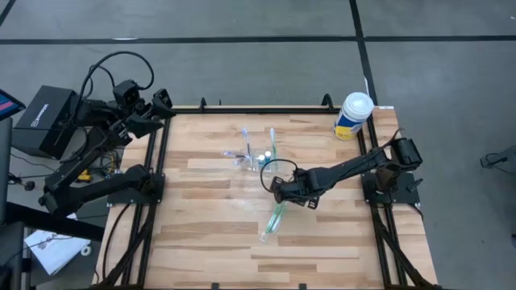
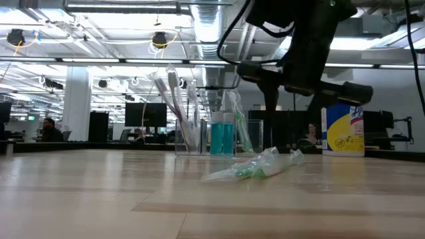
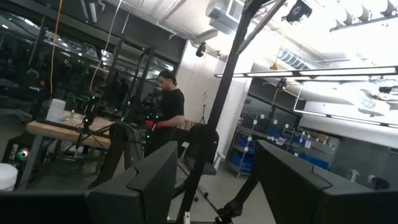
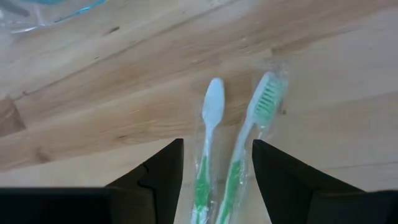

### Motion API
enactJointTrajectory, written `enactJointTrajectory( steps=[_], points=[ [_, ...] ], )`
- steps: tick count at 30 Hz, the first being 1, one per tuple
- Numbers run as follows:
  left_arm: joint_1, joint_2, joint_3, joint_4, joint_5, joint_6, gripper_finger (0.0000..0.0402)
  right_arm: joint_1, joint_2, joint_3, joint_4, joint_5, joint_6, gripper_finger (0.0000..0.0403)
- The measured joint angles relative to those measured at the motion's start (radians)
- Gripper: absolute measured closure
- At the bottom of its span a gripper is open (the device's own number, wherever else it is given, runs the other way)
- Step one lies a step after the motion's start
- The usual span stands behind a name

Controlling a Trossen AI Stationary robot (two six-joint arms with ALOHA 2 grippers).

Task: Pick & Place toothbrushing station
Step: Put the left green toothbrush into the transparent organizer

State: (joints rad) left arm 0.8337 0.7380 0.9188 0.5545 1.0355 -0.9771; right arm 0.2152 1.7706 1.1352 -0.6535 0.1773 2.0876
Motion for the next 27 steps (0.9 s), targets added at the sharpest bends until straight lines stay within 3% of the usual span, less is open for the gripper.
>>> enactJointTrajectory(
  steps=[19,27],
  points=[
    [0.000,0.058,0.000,0.000,0.044,-0.023,0.0193,-0.142,0.000,-0.013,0.108,-0.027,-0.187,0.0218],
    [0.000,0.058,0.000,0.000,0.044,-0.023,0.0193,-0.108,0.020,-0.015,0.081,-0.078,-0.182,0.0220]
  ],
)
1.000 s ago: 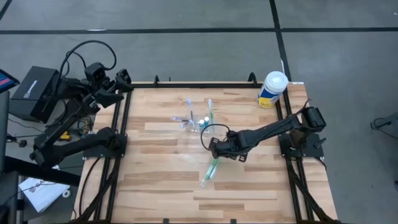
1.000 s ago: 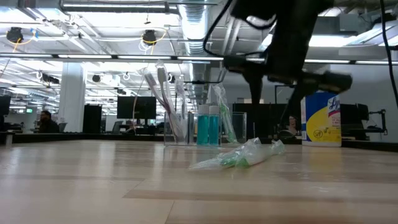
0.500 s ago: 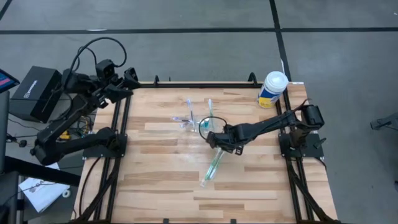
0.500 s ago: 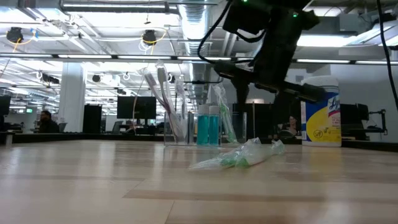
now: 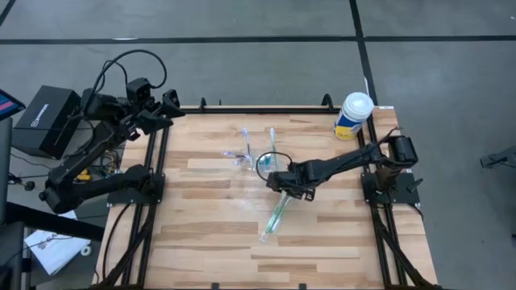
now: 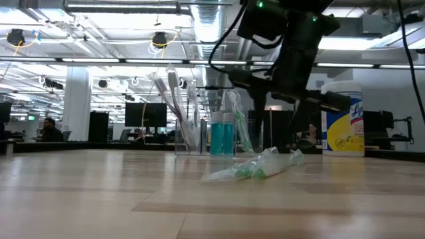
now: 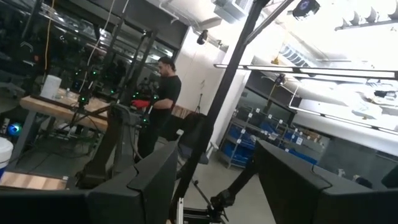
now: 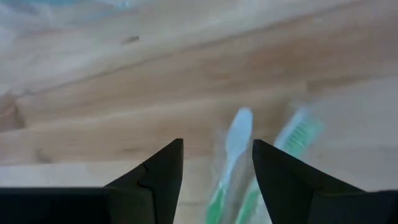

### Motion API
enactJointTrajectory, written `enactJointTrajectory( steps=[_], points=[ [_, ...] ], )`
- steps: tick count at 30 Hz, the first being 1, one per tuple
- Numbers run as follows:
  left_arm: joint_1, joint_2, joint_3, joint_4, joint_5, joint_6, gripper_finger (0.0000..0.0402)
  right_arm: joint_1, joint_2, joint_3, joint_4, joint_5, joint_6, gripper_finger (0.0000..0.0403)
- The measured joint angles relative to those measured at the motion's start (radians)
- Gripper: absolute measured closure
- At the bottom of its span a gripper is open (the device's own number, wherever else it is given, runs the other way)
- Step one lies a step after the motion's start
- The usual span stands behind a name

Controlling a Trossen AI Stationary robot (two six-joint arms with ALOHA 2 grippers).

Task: Pick & Place toothbrushing station
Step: Put the left green toothbrush into the transparent organizer

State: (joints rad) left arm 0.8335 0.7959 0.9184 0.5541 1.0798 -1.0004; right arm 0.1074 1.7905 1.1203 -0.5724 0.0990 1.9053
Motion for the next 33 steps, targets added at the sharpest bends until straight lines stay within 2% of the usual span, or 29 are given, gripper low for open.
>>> enactJointTrajectory(
  steps=[22,28,33],
  points=[
    [0.000,0.000,0.000,-0.001,0.029,-0.003,0.0193,0.008,-0.002,0.002,-0.001,0.010,-0.001,0.0216],
    [0.000,0.000,0.000,-0.001,0.029,-0.003,0.0193,0.008,-0.002,-0.083,0.085,0.010,0.038,0.0221],
    [0.000,0.000,0.000,-0.001,0.029,-0.003,0.0193,0.000,-0.002,-0.095,0.098,0.011,0.031,0.0223]
  ],
)
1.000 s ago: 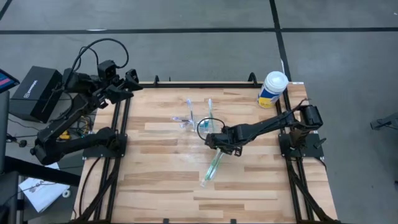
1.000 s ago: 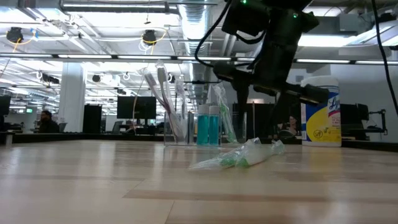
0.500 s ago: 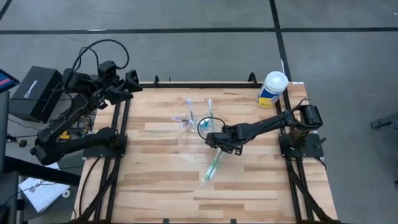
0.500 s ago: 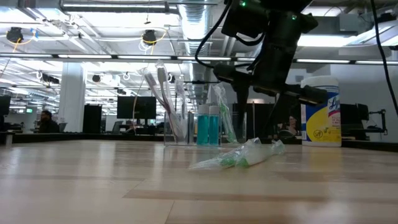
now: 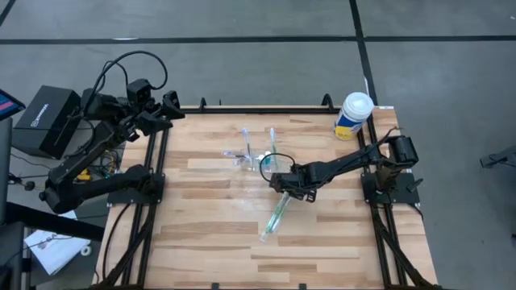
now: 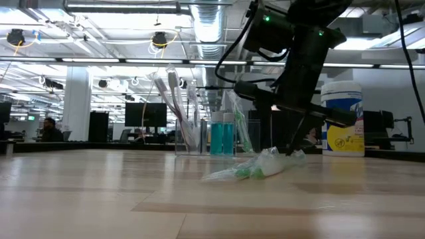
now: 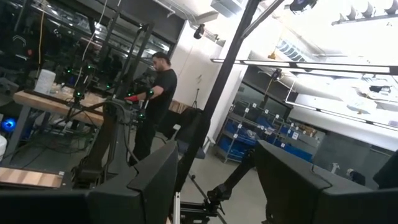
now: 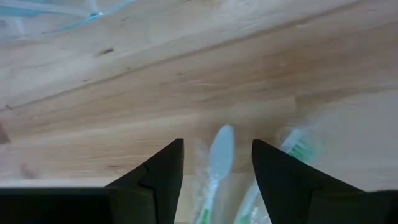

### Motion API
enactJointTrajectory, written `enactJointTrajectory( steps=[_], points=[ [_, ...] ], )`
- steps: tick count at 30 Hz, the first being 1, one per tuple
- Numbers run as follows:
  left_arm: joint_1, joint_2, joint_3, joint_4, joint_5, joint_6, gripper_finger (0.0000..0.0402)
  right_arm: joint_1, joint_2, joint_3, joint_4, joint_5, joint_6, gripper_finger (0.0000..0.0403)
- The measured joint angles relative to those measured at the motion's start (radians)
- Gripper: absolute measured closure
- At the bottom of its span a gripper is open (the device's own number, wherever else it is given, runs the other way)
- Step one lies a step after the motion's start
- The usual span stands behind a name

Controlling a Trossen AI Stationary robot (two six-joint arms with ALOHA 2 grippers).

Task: Pick & Place toothbrushing station
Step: Put the left green toothbrush into the transparent organizer

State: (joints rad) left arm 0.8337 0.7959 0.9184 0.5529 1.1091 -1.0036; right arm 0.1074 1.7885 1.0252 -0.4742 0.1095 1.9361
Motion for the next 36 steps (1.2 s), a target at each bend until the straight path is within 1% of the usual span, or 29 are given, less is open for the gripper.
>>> enactJointTrajectory(
  steps=[9,15,20,27,36],
  points=[
    [0.000,0.011,0.000,-0.015,0.027,-0.004,0.0193,-0.045,0.000,0.000,0.019,-0.003,-0.083,0.0228],
    [0.000,0.012,0.000,-0.015,0.032,-0.004,0.0193,-0.059,0.000,-0.002,0.029,-0.017,-0.108,0.0231],
    [0.000,0.012,0.000,-0.017,0.032,-0.004,0.0193,-0.046,-0.003,-0.056,0.111,-0.048,-0.071,0.0226],
    [0.000,0.017,0.000,-0.020,0.031,-0.004,0.0193,-0.023,-0.003,-0.063,0.122,-0.043,-0.051,0.0218],
    [0.001,0.035,0.000,-0.026,0.041,-0.001,0.0193,-0.021,-0.002,-0.063,0.127,-0.051,-0.051,0.0224]
  ],
)
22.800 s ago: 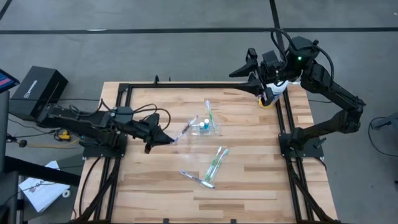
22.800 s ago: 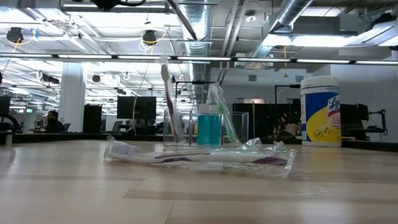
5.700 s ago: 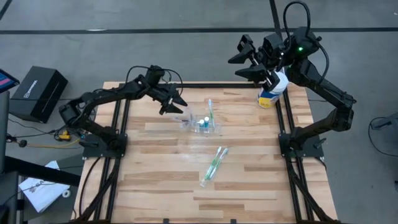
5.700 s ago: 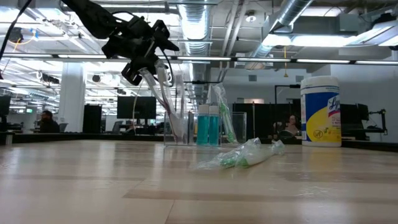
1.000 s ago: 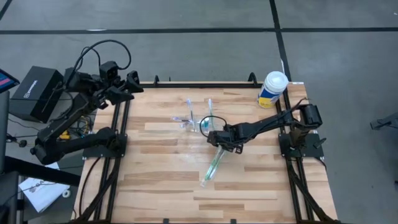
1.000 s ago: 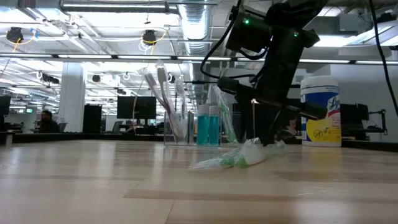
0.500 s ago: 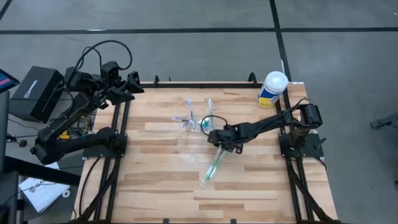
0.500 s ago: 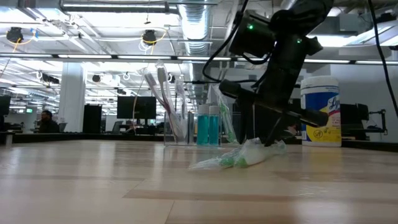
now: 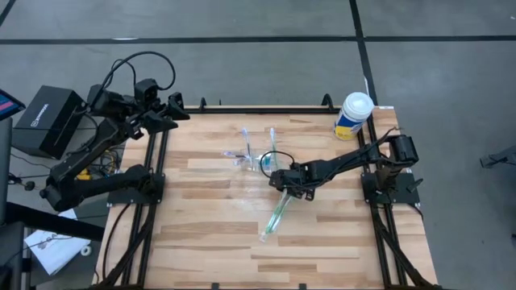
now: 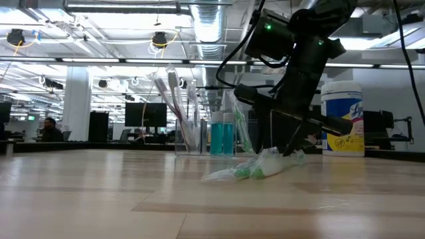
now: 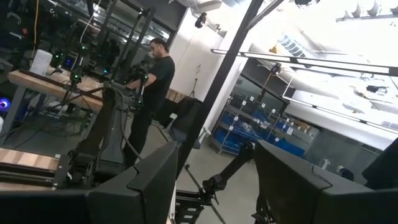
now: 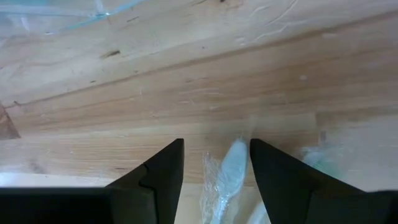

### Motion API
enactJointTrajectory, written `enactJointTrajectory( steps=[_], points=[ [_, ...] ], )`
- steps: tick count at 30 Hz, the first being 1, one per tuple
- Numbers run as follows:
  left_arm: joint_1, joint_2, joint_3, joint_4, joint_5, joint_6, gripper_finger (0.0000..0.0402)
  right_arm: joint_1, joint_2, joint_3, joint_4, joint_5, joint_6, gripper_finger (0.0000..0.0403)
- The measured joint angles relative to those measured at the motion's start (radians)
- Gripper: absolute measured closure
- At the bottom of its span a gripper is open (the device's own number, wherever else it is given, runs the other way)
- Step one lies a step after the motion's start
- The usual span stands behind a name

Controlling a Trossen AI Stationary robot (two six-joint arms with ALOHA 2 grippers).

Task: Pick & Place toothbrushing station
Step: Put the left green toothbrush into the transparent organizer

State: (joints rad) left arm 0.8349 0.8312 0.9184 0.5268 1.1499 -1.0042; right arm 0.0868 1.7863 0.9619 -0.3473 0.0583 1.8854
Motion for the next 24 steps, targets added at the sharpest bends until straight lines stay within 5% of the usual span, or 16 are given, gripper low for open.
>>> enactJointTrajectory(
  steps=[12,21,24],
  points=[
    [0.000,0.000,0.000,-0.004,0.000,0.004,0.0193,0.000,-0.002,-0.045,0.049,-0.003,0.049,0.0245],
    [0.000,0.000,0.000,-0.006,0.000,0.004,0.0193,-0.002,-0.001,-0.048,0.030,0.013,0.031,0.0380],
    [0.000,0.000,0.000,-0.007,0.000,0.004,0.0193,-0.002,0.000,-0.049,0.031,0.015,0.027,0.0388]
  ],
)
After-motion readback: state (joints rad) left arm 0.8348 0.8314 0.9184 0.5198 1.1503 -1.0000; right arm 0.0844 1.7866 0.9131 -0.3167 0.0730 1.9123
